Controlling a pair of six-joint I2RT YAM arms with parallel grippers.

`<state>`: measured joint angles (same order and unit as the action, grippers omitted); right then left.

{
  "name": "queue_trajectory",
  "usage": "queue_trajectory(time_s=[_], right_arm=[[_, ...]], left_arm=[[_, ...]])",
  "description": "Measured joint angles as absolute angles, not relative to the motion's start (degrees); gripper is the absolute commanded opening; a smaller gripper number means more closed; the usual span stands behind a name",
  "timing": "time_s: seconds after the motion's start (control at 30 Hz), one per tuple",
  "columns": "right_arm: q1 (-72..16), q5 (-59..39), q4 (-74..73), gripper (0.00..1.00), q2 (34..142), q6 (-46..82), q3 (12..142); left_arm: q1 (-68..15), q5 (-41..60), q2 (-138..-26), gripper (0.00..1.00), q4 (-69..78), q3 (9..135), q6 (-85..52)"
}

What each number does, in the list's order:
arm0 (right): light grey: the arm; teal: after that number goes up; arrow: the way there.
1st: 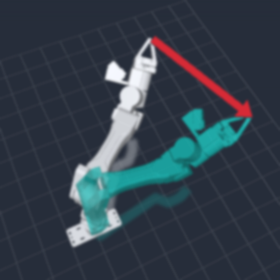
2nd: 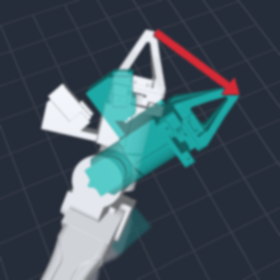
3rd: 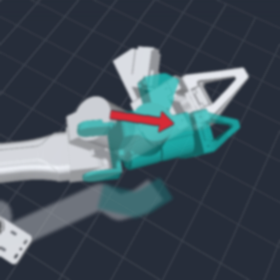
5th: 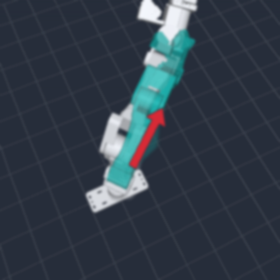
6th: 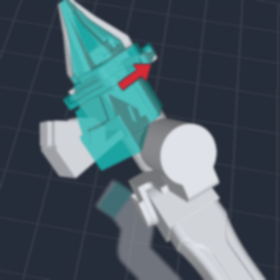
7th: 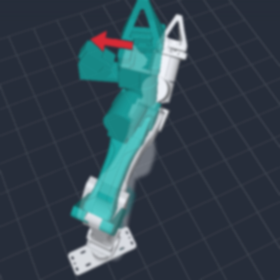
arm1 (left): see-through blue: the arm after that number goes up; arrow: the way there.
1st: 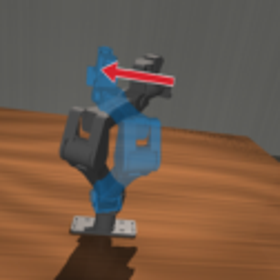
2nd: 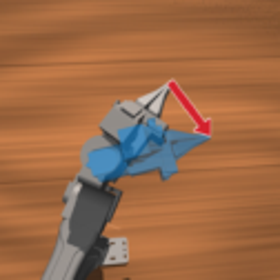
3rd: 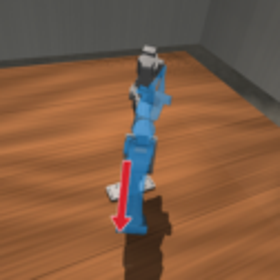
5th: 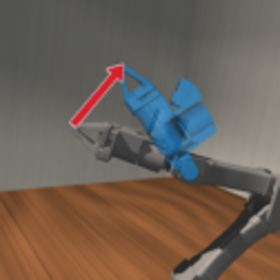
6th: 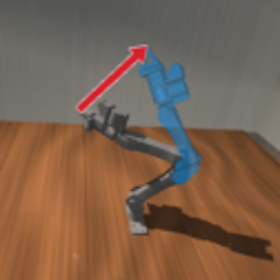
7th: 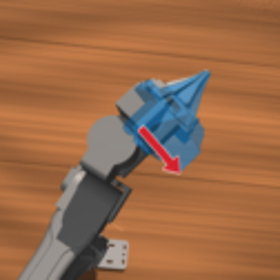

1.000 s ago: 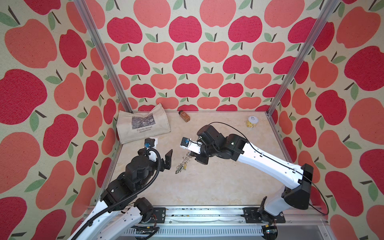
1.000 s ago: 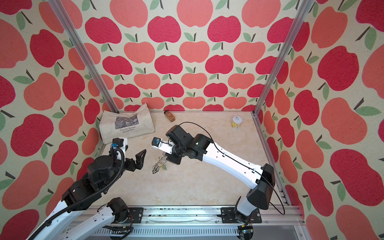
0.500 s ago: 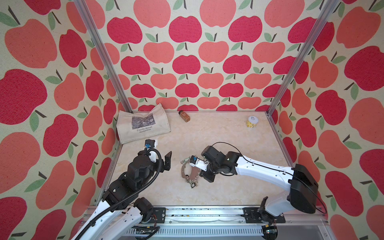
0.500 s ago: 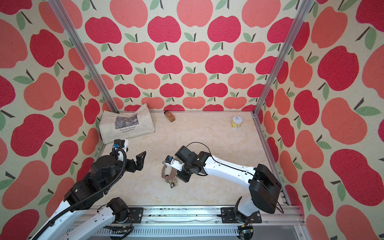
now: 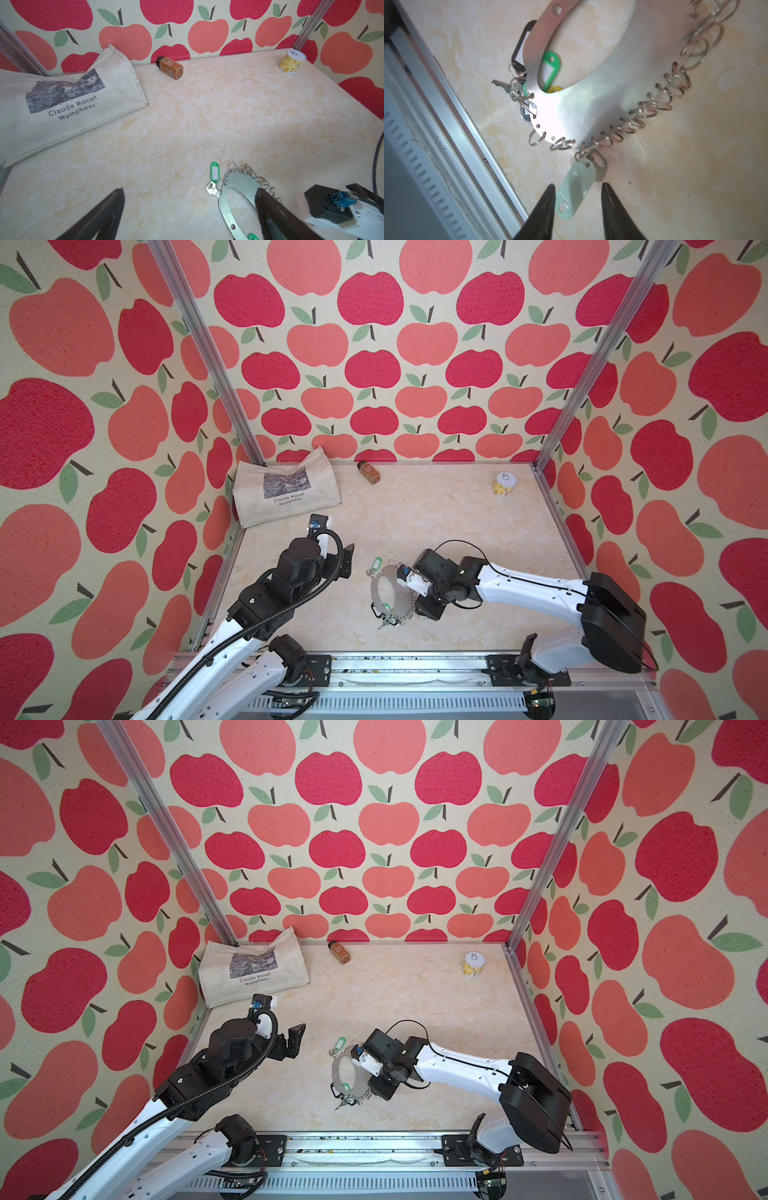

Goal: Put the keys on the keyring

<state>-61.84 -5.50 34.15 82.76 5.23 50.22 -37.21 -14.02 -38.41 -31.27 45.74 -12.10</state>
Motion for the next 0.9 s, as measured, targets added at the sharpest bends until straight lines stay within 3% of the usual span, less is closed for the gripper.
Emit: queue_trajectory(time_s=[0.5,0.83,0.9], right_arm=[[-56.07,-0.38,35.16,0.73,73.63,9.13,48.18],[-40.16,1.23,25.74,0.9,60.95,6.68,46.33],[-36.45,1.76,23.51,0.99,59.22,5.39,45.54]], left_arm=[[-30.61,-12.71,-37.78,0.99,-27.53,42.04,-10.35],[-21.08,-13.23,-37.12,0.99,-11.31,31.07,-1.89],[-18.28,-12.34,-38.24,0.99,-7.03,28.88,-0.58]])
